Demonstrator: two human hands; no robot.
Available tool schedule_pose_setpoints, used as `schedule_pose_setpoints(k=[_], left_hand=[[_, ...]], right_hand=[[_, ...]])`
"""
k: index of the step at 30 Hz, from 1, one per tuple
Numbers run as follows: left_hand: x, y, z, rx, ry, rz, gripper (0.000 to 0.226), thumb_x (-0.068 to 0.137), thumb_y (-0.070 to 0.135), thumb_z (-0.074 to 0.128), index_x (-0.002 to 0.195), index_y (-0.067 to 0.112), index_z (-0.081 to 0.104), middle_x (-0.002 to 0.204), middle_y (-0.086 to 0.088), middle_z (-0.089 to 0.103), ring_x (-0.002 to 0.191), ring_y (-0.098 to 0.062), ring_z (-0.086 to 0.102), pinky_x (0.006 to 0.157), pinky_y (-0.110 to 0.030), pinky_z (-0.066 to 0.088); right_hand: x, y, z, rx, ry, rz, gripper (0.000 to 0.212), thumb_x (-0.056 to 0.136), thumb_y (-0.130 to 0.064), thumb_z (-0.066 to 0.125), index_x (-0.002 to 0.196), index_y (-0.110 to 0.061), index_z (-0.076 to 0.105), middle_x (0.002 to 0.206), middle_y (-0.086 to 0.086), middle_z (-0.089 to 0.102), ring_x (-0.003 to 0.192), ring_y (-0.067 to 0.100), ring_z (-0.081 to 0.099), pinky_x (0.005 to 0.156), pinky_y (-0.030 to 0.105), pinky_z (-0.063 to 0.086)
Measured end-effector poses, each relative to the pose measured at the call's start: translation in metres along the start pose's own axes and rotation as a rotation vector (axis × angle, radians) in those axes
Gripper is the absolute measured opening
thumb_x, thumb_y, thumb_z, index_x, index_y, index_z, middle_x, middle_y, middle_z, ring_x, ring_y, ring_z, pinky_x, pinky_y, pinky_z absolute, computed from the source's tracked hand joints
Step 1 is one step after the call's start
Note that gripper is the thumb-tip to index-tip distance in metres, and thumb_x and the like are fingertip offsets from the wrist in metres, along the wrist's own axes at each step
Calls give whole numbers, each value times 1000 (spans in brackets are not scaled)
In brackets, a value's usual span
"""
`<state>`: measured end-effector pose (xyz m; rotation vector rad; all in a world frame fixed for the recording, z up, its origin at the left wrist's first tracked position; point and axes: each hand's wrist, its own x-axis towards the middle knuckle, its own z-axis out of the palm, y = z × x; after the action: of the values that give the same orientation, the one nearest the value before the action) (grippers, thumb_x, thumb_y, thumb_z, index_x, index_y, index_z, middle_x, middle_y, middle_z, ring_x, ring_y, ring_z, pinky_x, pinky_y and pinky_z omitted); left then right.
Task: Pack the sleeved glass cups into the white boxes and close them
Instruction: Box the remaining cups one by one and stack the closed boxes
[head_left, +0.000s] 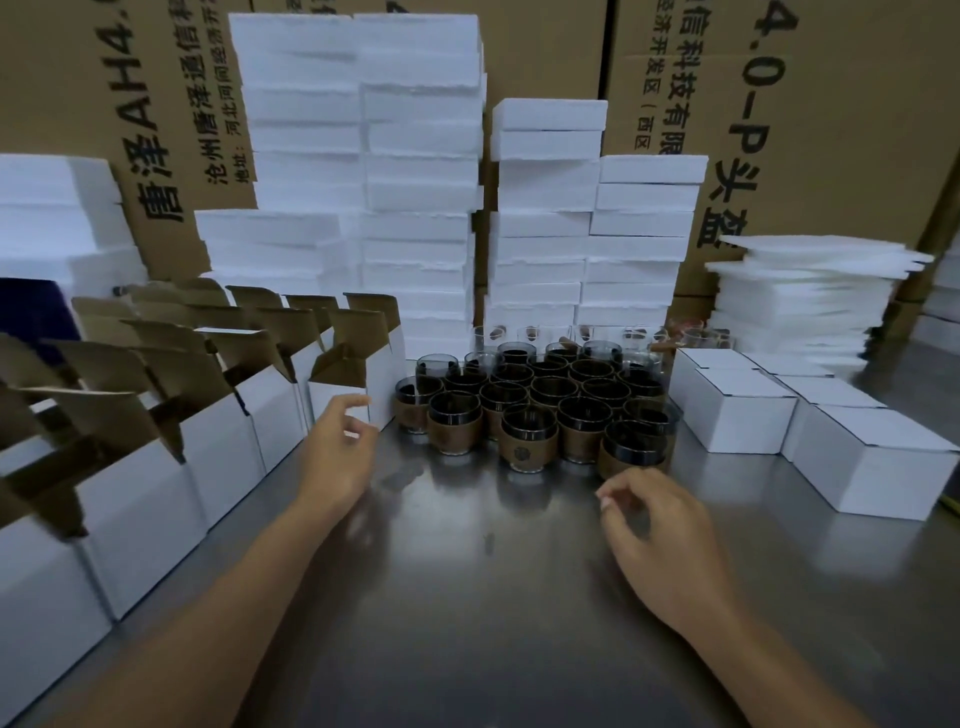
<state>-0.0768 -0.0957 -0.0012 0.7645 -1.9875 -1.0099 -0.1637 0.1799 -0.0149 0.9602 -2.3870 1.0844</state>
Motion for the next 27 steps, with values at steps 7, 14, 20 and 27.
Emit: schedule_pose_setpoints(k=[7, 14, 20, 27], left_hand=[[39, -21, -10, 264, -50, 36, 57, 96, 13, 49, 147, 25, 27, 79, -15, 59, 67, -19, 52, 57, -24, 42], [41, -16, -15, 370, -2, 43, 32, 95, 23, 53, 126, 16, 53, 103, -17, 64, 90, -28, 59, 77, -36, 47], [10, 12, -32, 429, 85, 216, 26, 93, 34, 55, 114, 21, 60, 108, -13, 58, 93, -29, 57, 78, -42, 49], [-53, 63, -24, 401, 72, 471, 15, 92, 42, 53, 103, 35, 58, 91, 4, 50, 74, -17, 53, 62, -30, 42]], right_hand=[[1, 5, 4, -50, -21, -35, 15, 83, -17, 61, 82, -31, 57, 78, -15, 53, 77, 5, 52, 65, 31, 46], [3, 6, 5, -66, -16, -43, 12, 82, -18, 61, 80, -31, 59, 76, -16, 53, 74, 3, 51, 61, 27, 43], [3, 4, 4, -75, -14, -29, 11, 83, -17, 60, 81, -28, 60, 77, -13, 54, 74, 7, 52, 64, 31, 46], [-2, -1, -1, -108, -8, 18, 8, 84, -20, 57, 84, -27, 60, 81, -12, 54, 77, 10, 53, 66, 31, 46]])
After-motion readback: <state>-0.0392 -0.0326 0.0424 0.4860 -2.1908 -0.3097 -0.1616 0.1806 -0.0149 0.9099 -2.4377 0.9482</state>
